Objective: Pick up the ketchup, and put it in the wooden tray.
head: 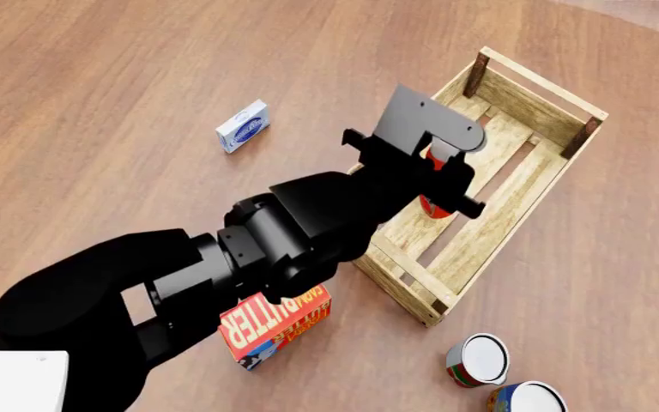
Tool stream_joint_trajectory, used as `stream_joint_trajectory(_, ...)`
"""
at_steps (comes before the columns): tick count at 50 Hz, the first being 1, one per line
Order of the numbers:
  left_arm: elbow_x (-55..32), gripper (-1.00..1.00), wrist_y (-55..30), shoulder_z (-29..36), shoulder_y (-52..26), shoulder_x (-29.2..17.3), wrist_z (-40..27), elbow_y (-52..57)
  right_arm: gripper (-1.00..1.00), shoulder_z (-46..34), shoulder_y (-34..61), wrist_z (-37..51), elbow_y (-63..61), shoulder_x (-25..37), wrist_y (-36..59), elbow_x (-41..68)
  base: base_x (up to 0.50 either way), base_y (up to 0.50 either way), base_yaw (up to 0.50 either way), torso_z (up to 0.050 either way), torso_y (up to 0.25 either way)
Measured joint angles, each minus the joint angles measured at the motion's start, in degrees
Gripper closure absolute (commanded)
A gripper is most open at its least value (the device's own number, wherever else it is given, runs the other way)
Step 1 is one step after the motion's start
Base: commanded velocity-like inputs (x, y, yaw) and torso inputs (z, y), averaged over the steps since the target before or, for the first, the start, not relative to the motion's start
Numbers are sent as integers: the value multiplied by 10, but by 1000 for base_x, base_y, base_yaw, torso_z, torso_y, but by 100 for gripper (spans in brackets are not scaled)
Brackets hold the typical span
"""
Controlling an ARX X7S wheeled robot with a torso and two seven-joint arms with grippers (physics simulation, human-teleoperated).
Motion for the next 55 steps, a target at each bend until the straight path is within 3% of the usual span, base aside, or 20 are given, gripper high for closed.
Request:
stream_joint_trajectory(26,37,100,-9,-2,18,0,0,-8,-100,-52,-16,-16,61,-53,-107,-67,0,0,0,0,0)
stream_joint_trajectory(55,50,100,-5,-9,28,1,-1,-11,-100,-86,11,-21,120,-49,-140,-90,0,0,0,0,0)
